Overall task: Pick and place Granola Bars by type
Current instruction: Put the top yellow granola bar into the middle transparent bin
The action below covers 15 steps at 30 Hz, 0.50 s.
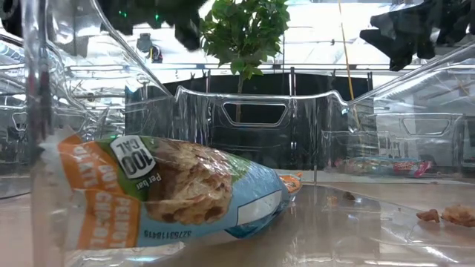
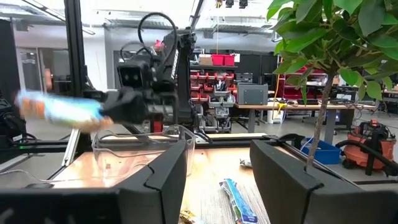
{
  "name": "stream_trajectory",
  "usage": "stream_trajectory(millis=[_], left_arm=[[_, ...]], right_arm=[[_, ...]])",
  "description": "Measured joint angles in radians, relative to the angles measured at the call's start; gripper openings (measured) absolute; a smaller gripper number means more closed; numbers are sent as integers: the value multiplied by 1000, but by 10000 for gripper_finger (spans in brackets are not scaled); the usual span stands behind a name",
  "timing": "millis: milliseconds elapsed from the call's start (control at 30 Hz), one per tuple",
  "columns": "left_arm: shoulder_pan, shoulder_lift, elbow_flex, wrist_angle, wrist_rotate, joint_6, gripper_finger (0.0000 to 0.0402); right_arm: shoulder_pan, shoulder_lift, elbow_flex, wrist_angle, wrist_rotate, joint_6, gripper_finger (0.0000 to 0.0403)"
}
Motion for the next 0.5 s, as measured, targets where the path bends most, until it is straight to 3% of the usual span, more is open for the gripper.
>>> stream_trajectory(millis=[167, 367, 500], left_arm=[[31, -4, 66, -237, 3, -118, 0], [31, -3, 269, -734, -18, -71, 0], [21, -3, 368, -952, -46, -12, 0]], right_arm=[[0, 0, 0, -4, 0, 0, 167], [0, 0, 1, -9, 0, 4, 167], [0, 0, 1, -12, 0, 4, 167]])
